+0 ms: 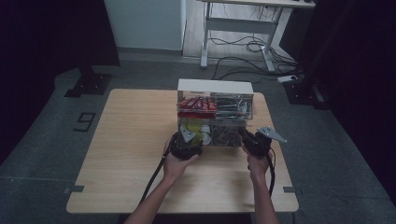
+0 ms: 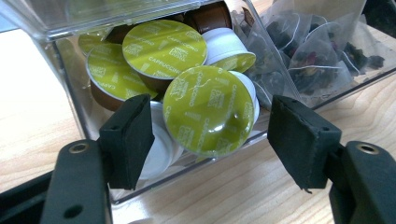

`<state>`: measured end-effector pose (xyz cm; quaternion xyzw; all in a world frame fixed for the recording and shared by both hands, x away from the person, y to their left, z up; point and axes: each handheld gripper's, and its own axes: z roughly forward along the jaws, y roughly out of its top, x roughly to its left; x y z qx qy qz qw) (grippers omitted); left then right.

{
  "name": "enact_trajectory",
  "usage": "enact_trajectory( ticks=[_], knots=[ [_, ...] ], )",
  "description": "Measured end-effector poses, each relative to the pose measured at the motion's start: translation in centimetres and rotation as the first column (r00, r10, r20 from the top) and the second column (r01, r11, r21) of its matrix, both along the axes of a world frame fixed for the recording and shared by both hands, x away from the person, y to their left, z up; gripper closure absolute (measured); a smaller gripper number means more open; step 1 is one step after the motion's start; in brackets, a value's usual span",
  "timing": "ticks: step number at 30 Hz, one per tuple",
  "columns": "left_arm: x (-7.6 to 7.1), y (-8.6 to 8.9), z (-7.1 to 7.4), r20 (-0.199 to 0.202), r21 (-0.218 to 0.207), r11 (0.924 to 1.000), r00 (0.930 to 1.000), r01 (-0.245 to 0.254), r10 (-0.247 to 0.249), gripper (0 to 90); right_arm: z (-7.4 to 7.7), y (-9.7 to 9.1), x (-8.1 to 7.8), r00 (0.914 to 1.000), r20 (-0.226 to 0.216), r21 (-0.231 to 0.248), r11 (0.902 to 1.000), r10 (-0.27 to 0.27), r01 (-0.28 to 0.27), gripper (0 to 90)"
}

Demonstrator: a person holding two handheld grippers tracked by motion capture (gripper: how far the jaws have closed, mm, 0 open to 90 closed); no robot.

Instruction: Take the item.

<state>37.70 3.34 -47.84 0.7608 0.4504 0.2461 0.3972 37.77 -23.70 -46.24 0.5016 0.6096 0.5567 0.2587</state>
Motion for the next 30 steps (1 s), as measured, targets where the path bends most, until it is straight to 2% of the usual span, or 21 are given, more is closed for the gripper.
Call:
enact_trajectory(
  ticks=[7,14,17,23,30],
  knots=[
    [0.7,-0.1,-0.6,-0.016,0.020,0.9997,0.9998,-0.012,0.012,30.9,0.0,-0.1,0.0,1.0000,0.000,0.002,1.0000,0.000,0.000,88.3],
    [0.8,-0.5,-0.6,0.001,0.010,0.9999,0.9999,-0.014,0.014,31.1,0.0,-0.1,0.0,1.0000,0.001,0.005,1.0000,0.003,-0.003,88.3],
    [1.0,-0.7,-0.8,-0.009,0.023,0.9996,0.9999,-0.013,0.013,31.0,0.0,-0.1,0.0,1.0000,-0.001,0.007,1.0000,0.002,-0.002,88.3],
    [1.1,-0.8,-0.9,-0.006,0.025,0.9996,0.9999,-0.014,0.014,31.7,-0.1,-0.2,0.0,1.0000,-0.003,0.006,1.0000,0.001,-0.001,88.2],
    [1.0,-1.0,-0.9,0.005,0.017,0.9998,0.9999,-0.011,0.010,37.9,-0.2,-0.3,0.1,1.0000,-0.009,0.005,1.0000,-0.003,0.003,88.3]
  ],
)
